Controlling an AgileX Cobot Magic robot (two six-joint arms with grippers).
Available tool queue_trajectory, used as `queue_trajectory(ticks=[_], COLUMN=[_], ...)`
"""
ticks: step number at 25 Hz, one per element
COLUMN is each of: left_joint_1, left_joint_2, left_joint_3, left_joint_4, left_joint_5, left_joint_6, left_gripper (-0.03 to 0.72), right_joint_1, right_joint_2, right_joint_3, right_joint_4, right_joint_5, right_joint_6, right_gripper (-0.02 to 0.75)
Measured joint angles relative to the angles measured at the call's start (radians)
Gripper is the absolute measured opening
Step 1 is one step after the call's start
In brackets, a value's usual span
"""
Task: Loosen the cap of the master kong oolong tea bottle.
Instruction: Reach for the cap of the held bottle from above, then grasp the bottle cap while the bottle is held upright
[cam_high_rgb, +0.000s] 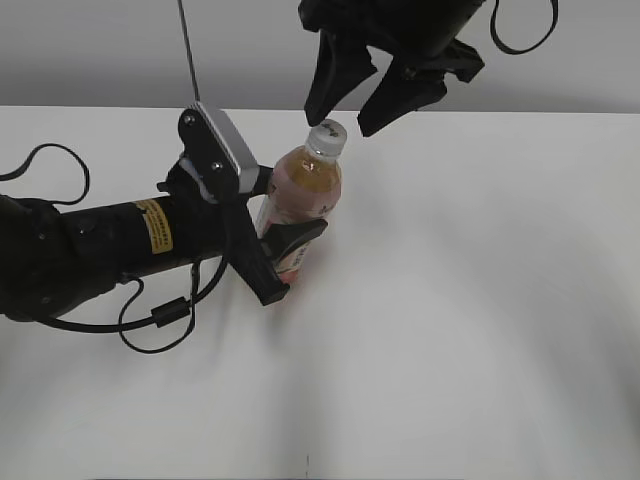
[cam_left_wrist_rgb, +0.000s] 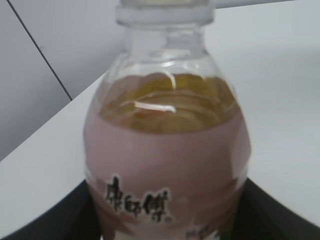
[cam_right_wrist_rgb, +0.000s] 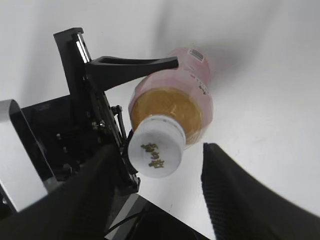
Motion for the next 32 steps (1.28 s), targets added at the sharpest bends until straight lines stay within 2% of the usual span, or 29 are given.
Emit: queue_trajectory(ticks=[4,14,25,32], left_joint_1=[0.000,0.000,0.000,0.000], left_joint_2=[0.000,0.000,0.000,0.000], left_joint_3=[0.000,0.000,0.000,0.000], left_joint_4=[-0.001,-0.002,-0.004,-0.006], left_joint_5=[0.001,0.002,0.002,0.002], left_joint_6=[0.000,0.000,0.000,0.000], left_gripper=[0.417,0.414,0.413,0.413], right_joint_1=[0.000,0.000,0.000,0.000], right_joint_2=[0.013,0.041,0.044,0.045], right_joint_3=[0.000,0.000,0.000,0.000], right_joint_4=[0.008,0.046,0.048,0.047], right_joint_5=[0.000,-0.002,-0.004,-0.005], right_joint_6=[0.009,0.016,0.016,0.009], right_gripper=[0.453,0.459,0.392,0.283])
